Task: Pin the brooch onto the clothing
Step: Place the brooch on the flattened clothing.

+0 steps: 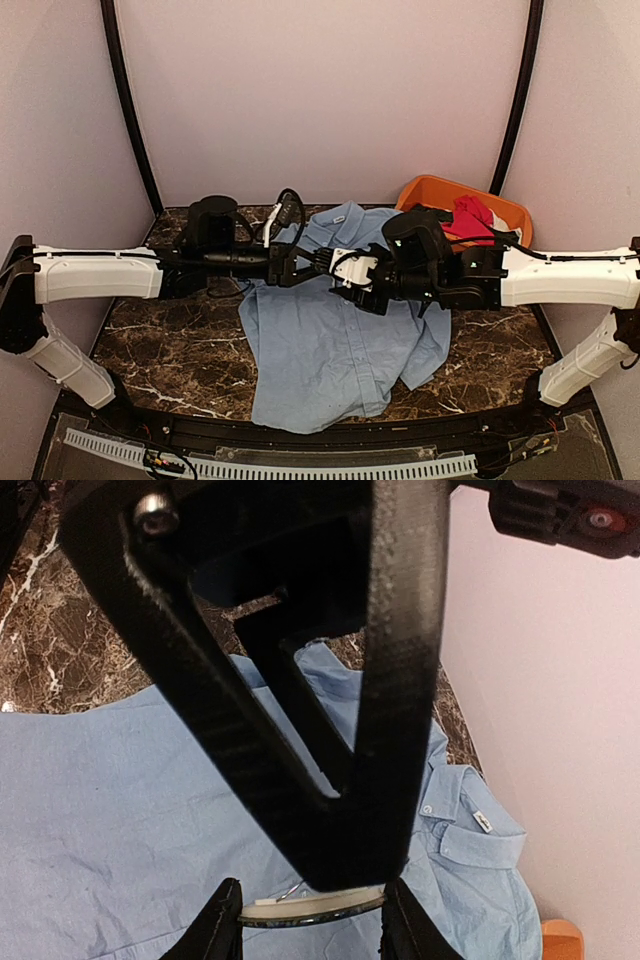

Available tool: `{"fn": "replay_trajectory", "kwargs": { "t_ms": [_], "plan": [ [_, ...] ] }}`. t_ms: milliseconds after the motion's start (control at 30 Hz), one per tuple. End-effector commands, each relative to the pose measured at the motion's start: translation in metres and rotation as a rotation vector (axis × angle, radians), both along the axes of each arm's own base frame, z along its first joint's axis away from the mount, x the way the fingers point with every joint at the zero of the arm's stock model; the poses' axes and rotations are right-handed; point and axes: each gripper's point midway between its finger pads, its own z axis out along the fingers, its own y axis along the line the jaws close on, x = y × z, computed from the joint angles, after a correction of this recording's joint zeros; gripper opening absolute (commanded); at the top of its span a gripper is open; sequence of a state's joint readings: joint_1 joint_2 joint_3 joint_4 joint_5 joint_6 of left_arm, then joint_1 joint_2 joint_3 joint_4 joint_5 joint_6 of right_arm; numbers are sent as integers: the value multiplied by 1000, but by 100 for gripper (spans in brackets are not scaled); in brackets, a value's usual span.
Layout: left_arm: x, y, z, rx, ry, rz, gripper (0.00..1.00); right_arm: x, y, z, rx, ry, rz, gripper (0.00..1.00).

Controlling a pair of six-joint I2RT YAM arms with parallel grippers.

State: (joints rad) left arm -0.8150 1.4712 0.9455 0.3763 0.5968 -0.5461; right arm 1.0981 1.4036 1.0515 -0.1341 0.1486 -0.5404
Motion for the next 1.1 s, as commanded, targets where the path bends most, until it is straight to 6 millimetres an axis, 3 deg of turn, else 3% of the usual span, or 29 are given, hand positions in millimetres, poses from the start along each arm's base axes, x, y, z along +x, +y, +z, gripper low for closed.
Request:
{"fn": "replay_trajectory", "kwargs": {
  "t_ms": [0, 333, 567, 900, 1067],
  "plan": [
    [-7, 7, 16, 33, -117, 19, 51, 1, 4, 0, 24, -1, -23, 0],
    [-13, -7, 6, 203, -204, 34, 45, 9, 6, -5, -1, 19, -66, 0],
    [-2, -5, -13, 326, -198, 97, 38, 10, 6, 2, 16, 16, -76, 0],
    [-4, -14, -11, 251, -166, 89, 36, 5, 11, 6, 73, 47, -63, 0],
    [-1, -15, -13, 255, -162, 98, 30, 6, 14, 5, 82, 61, -66, 0]
  ]
}}
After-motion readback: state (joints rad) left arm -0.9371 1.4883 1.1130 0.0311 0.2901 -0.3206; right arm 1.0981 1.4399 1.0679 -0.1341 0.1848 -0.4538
